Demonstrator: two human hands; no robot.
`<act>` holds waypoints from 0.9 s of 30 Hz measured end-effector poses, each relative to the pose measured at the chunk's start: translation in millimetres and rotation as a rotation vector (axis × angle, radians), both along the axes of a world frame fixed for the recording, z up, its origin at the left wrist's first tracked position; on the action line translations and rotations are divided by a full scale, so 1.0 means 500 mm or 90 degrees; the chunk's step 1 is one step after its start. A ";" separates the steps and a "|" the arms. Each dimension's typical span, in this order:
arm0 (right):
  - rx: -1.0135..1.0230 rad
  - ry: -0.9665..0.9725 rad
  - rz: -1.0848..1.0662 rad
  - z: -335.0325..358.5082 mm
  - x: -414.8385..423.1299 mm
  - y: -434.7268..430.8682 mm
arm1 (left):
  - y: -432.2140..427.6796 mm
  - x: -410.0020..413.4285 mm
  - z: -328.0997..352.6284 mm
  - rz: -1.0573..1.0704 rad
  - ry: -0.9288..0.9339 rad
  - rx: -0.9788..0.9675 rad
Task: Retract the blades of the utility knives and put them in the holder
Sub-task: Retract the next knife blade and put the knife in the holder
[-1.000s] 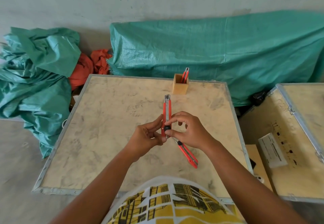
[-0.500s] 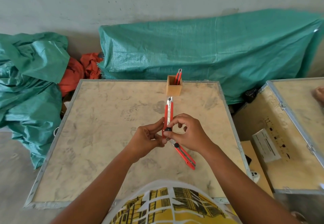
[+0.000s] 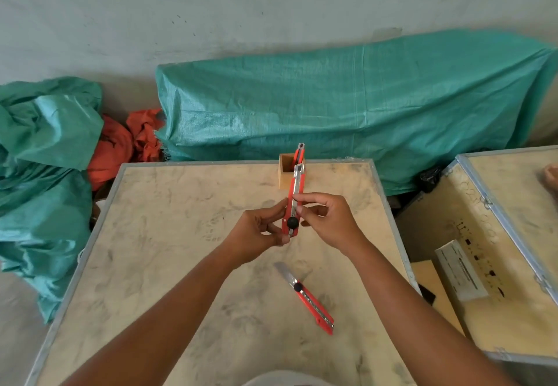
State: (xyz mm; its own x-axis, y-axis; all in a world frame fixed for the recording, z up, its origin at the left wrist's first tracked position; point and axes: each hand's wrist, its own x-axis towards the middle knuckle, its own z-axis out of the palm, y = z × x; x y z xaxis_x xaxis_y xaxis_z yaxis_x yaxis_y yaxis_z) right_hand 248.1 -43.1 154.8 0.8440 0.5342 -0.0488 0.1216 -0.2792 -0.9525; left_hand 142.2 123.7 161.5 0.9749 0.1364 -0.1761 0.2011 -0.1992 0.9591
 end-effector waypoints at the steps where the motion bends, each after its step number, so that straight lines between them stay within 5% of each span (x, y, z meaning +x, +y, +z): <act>1: 0.017 0.009 -0.008 0.003 0.025 0.007 | 0.008 0.028 0.003 -0.001 -0.005 0.005; 13: -0.032 -0.120 -0.186 -0.119 0.316 0.131 | 0.121 0.359 -0.090 0.154 0.071 0.099; 18: -0.071 -0.260 -0.178 -0.186 0.371 0.189 | 0.149 0.433 -0.186 0.120 0.219 0.195; 27: -0.144 -0.295 -0.124 -0.251 0.393 0.227 | 0.145 0.459 -0.229 0.126 0.217 0.170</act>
